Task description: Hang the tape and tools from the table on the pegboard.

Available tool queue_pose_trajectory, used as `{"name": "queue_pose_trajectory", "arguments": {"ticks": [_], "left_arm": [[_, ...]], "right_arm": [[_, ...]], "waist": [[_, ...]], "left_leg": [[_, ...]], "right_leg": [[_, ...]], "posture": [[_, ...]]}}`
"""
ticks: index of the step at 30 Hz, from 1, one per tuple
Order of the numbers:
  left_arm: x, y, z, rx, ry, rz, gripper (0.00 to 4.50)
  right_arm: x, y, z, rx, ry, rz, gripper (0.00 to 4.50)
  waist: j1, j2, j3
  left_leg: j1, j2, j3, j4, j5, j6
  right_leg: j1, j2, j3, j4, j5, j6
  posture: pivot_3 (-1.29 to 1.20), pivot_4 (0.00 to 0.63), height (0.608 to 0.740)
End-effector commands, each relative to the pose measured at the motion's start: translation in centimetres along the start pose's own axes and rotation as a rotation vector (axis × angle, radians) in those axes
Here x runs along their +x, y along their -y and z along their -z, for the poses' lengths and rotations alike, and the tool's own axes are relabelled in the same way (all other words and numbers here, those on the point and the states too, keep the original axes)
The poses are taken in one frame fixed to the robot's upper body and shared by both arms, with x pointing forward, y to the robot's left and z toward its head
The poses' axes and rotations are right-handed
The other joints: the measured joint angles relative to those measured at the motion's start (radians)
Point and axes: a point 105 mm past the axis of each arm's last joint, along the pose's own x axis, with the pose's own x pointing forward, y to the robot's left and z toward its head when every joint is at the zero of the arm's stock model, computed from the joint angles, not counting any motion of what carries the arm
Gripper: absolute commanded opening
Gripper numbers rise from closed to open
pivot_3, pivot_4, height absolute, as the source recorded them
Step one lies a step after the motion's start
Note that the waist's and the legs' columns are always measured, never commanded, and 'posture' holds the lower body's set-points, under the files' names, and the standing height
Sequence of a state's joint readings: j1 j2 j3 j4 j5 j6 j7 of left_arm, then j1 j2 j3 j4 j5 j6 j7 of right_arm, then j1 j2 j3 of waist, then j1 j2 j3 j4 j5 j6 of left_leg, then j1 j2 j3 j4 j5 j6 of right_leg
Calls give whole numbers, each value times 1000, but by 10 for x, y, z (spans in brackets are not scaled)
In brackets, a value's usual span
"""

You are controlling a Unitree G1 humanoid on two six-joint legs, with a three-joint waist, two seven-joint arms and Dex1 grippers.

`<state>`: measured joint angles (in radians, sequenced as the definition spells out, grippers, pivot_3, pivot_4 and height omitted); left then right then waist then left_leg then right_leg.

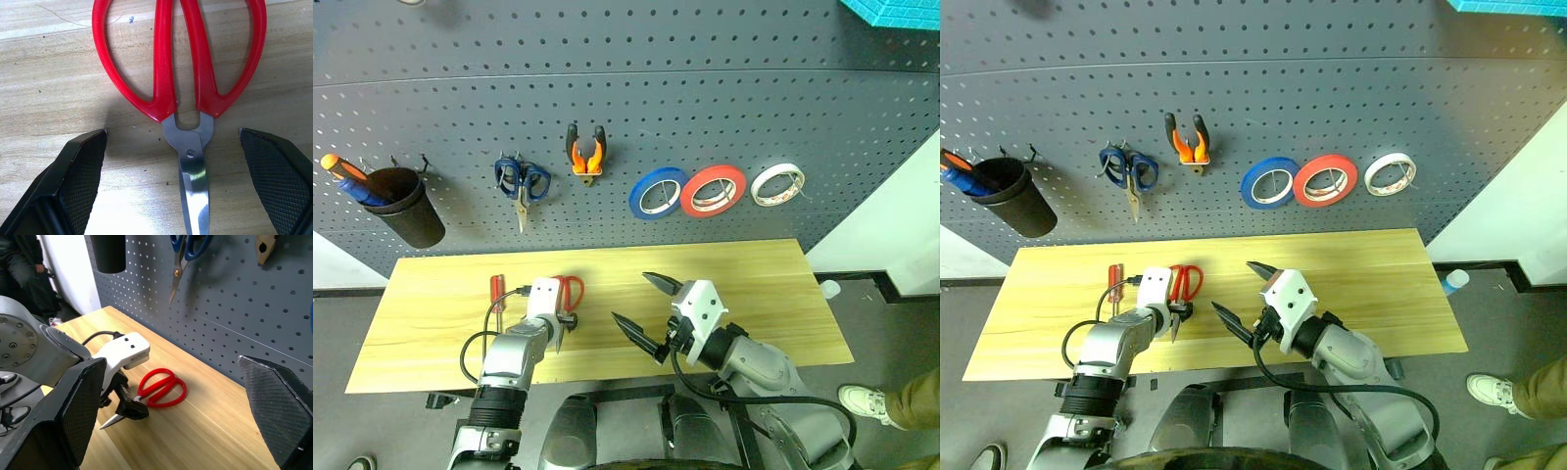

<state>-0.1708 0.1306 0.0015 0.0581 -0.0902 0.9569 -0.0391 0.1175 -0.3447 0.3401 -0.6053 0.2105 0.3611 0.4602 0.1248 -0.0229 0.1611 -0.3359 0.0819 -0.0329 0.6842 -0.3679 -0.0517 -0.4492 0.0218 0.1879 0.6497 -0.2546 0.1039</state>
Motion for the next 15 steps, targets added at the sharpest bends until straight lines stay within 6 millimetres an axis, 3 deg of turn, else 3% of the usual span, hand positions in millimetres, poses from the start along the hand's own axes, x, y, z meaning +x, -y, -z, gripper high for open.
{"name": "queue_pose_trajectory", "arguments": {"ticks": [1, 5, 15], "left_arm": [[0, 4, 18, -1, -64, 10, 4317], [0, 4, 19, -1, -73, 18, 3390], [0, 4, 18, 5, -71, 19, 242]], "right_arm": [[0, -4, -14, -20, 53, -7, 4499], [-1, -3, -15, -21, 53, -3, 4500], [0, -1, -15, -27, 53, 7, 4500]], "waist": [[0, 1, 0], [-1, 1, -1], [-1, 2, -1]], "left_leg": [[0, 0, 0, 0, 0, 0], [0, 0, 0, 0, 0, 0], [0, 0, 0, 0, 0, 0]], "right_leg": [[0, 0, 0, 0, 0, 0], [0, 0, 0, 0, 0, 0], [0, 0, 0, 0, 0, 0]], "posture": [[278, 136, 703], [277, 138, 703], [274, 140, 703]]}}
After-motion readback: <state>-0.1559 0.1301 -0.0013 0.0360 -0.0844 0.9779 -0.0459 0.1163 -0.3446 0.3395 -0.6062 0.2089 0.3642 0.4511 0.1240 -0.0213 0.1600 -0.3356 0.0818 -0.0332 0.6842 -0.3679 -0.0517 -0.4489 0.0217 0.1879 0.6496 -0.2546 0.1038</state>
